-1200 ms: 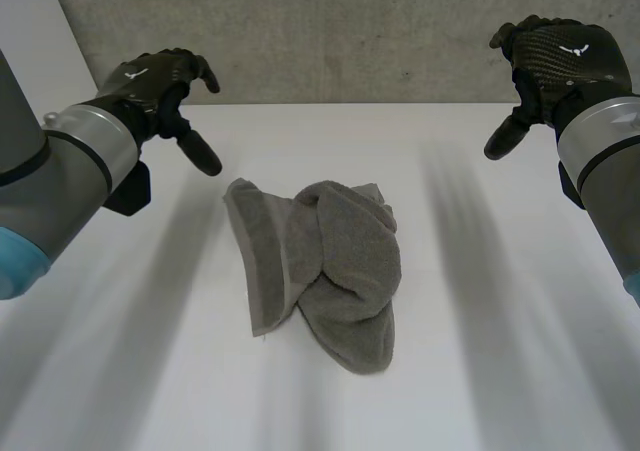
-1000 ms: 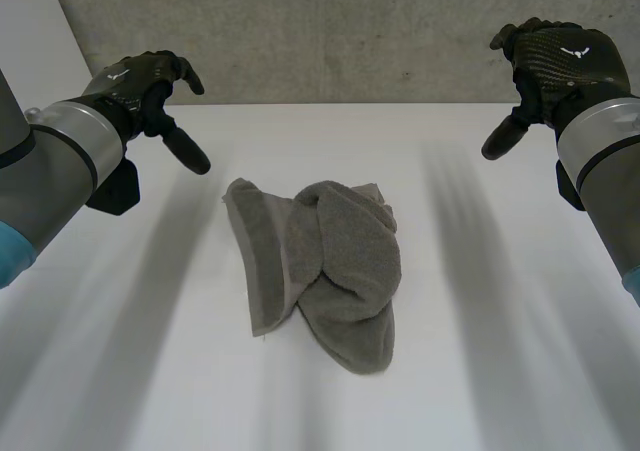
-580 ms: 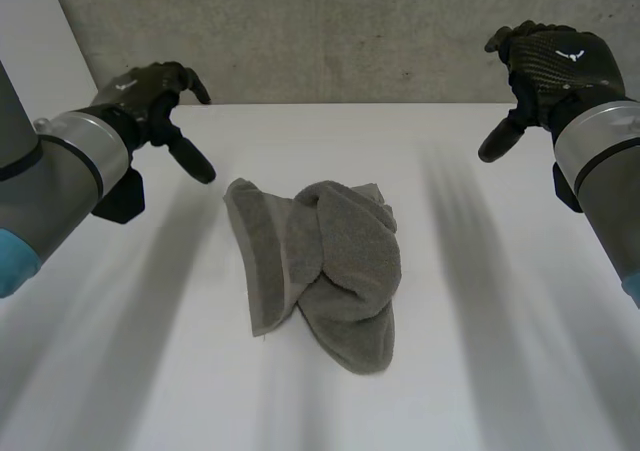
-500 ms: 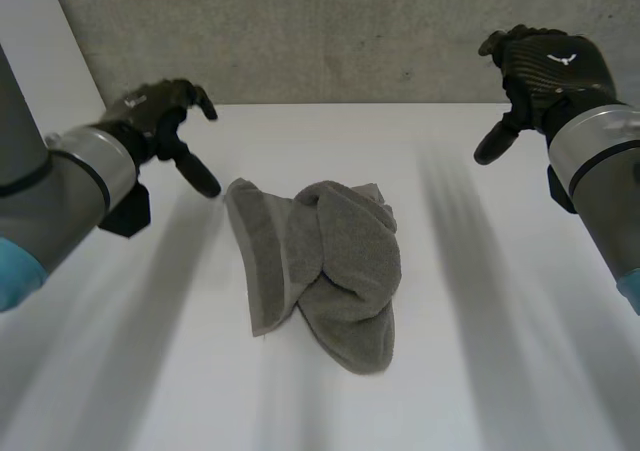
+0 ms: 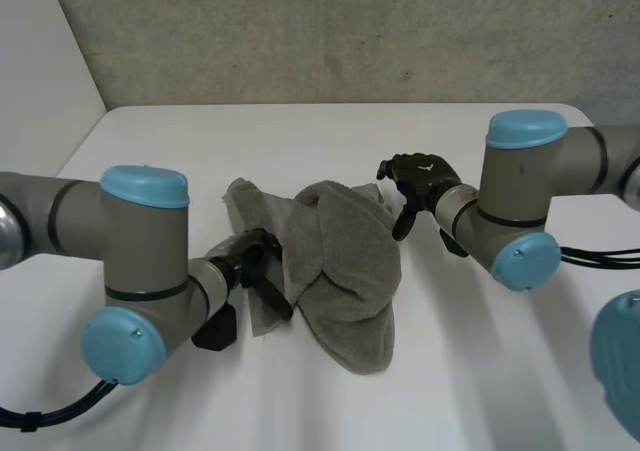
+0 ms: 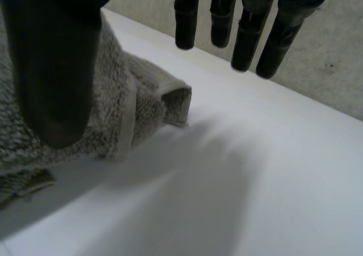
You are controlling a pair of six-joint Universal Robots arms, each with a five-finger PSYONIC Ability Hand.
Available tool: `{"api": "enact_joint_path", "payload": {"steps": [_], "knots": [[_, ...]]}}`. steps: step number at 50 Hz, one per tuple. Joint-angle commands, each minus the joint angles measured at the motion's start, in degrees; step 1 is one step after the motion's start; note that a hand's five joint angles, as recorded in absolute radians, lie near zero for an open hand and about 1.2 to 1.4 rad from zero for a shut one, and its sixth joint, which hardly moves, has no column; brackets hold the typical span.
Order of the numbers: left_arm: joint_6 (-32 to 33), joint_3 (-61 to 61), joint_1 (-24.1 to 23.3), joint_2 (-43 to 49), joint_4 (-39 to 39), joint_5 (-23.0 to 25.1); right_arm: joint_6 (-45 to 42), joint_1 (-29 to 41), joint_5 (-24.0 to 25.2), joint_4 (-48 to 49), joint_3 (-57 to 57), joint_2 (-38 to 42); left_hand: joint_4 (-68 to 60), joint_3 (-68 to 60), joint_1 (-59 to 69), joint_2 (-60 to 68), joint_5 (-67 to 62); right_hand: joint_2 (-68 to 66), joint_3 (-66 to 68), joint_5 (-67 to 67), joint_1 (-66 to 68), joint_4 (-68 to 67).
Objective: Fold the towel.
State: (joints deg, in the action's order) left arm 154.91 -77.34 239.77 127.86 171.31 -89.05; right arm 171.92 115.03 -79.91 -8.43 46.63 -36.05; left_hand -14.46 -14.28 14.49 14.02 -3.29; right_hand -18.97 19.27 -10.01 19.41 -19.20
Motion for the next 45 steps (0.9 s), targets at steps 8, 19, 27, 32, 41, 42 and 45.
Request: {"api": "enact_joint_path", "payload": {"steps": [8,19,27,32,41,42,45], "knots": [[-0.49,4.12,-1.76,4.85,0.08,-0.59,0.08,1.69,0.01,0.17,-5.32,5.38,3.07,2.89,-3.10,-2.63,1.90,-28.46,28.16,-27.42,28.02,-28.23],[-0.66,7.64,-2.73,7.49,-0.01,-0.77,5.09,1.78,2.99,-0.36,-5.06,3.54,-10.22,-10.40,10.19,10.66,-11.39,-45.17,44.87,-44.13,44.73,-44.94],[-0.75,7.64,-2.73,7.57,-0.01,-0.68,6.06,1.96,4.32,-2.38,-4.53,3.36,-20.40,-20.58,20.37,20.84,-21.57,-21.06,20.76,-20.02,20.62,-20.83],[-0.40,7.73,-2.64,7.57,0.08,-0.42,6.15,2.22,4.32,-2.56,-4.71,3.88,-43.96,-44.13,43.92,44.40,-45.13,-34.85,34.55,-33.81,34.41,-34.62],[5.75,14.41,-0.53,6.96,0.08,-0.51,4.66,1.96,6.95,-2.38,-15.13,4.23,-65.54,-65.72,65.51,65.98,-66.71,-61.03,60.73,-59.99,60.59,-60.80],[9.06,17.97,1.04,6.96,0.08,-0.42,4.65,1.96,6.96,-2.38,-15.17,4.24,-65.54,-65.72,65.51,65.98,-66.71,-61.03,60.73,-59.99,60.59,-60.80],[17.57,27.97,4.81,7.31,-0.01,-0.33,1.77,1.08,6.43,-1.86,-27.75,4.41,-65.54,-65.72,65.51,65.98,-66.71,-61.03,60.73,-59.99,60.59,-60.80]]}}
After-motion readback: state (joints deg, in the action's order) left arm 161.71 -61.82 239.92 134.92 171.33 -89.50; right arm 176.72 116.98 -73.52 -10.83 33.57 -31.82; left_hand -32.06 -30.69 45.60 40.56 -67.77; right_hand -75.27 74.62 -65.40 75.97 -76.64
